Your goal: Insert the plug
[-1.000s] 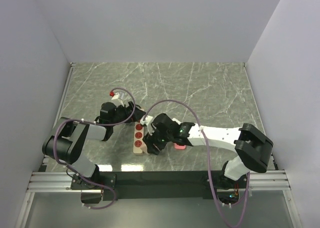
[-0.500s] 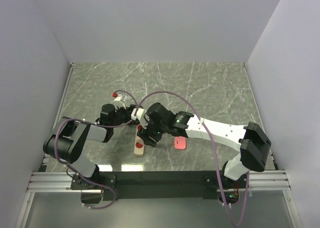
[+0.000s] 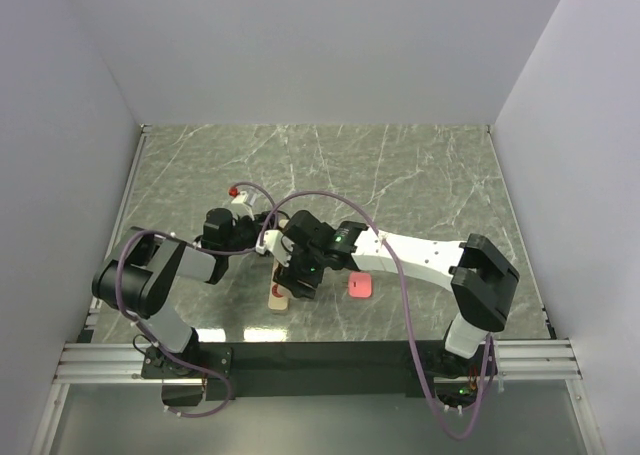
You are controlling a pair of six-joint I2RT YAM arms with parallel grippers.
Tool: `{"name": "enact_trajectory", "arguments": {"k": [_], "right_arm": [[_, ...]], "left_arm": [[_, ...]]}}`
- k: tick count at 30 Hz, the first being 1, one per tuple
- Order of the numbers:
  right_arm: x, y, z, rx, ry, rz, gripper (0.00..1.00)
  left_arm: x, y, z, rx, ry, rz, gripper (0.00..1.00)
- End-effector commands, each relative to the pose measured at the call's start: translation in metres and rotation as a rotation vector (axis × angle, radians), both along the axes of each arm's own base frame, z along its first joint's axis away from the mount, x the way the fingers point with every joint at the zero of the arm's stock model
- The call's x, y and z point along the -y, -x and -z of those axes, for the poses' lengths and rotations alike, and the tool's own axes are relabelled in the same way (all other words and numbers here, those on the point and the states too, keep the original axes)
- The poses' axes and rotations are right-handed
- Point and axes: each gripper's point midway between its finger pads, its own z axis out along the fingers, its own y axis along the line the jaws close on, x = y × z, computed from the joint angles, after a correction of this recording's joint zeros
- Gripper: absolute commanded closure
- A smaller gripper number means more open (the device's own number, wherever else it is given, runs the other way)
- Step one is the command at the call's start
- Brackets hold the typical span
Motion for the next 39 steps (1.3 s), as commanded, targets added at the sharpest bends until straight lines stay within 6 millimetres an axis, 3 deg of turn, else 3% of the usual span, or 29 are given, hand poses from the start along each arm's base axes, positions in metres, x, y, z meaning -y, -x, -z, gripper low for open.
{"name": "enact_trajectory", "arguments": {"k": [1, 11, 39], "right_arm": [[-0.019, -0.006, -0.023, 0.041, -0.077, -0.039, 1.0], [-0.03, -0.003, -0.029, 0.026, -0.091, -0.081, 1.0], [-0.031, -0.005, -0.003, 0.045, 0.094, -0.118, 1.0]], "left_arm": [[0.01, 0.001, -0.002, 0.015, -0.003, 0.05, 0.14], [0.016, 0.004, 0.0, 0.009, -0.003, 0.076, 0.16], [0.023, 0.01, 0.002, 0.003, 0.008, 0.12, 0.17]]}}
